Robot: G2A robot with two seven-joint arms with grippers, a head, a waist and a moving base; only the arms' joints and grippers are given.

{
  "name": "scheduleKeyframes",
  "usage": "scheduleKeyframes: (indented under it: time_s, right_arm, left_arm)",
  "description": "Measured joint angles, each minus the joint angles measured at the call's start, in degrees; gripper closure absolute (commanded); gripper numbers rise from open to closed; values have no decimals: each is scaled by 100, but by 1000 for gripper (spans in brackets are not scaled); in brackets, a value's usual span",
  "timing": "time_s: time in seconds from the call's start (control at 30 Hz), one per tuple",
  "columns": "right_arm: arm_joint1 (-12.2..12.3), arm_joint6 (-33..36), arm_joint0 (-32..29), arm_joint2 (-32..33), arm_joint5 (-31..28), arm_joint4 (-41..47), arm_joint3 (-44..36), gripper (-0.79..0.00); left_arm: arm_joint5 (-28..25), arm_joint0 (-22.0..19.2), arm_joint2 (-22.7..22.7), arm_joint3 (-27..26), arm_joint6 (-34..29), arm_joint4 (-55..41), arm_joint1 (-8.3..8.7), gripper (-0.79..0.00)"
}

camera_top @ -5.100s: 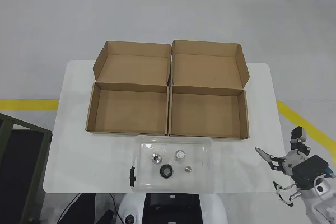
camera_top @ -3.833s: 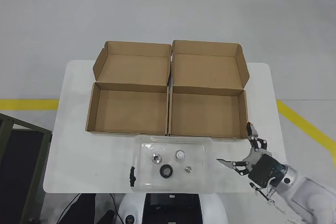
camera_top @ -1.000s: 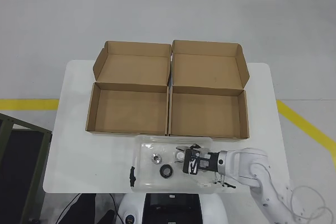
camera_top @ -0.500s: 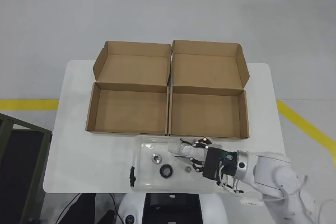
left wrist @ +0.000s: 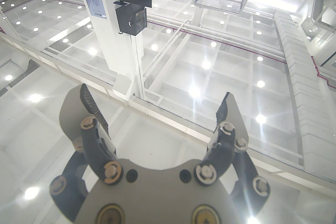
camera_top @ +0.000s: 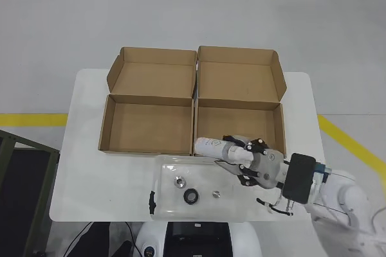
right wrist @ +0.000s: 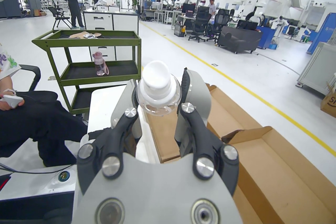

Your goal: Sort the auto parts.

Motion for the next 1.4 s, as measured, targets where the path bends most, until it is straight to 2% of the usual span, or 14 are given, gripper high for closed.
scheduleKeyframes:
  time_s: [0.43, 0.63, 1.0, 1.4]
  right_arm:
    - [-38, -661, 465, 224, 309, 419, -277, 0]
    - [-49, -912, 555, 189, 114, 609, -265, 0]
    - [-35, -510, 549, -61, -175, 395, 254, 0]
    - [-41, -130, 508, -486, -137, -187, 1242, 0]
  left_arm:
    - [0, 0, 0, 0, 0, 0, 0, -785]
    - [0, 0, 0, 0, 0, 0, 0, -785]
    - [0, 0, 0, 0, 0, 0, 0, -785]
    - [0, 0, 0, 0, 0, 0, 0, -785]
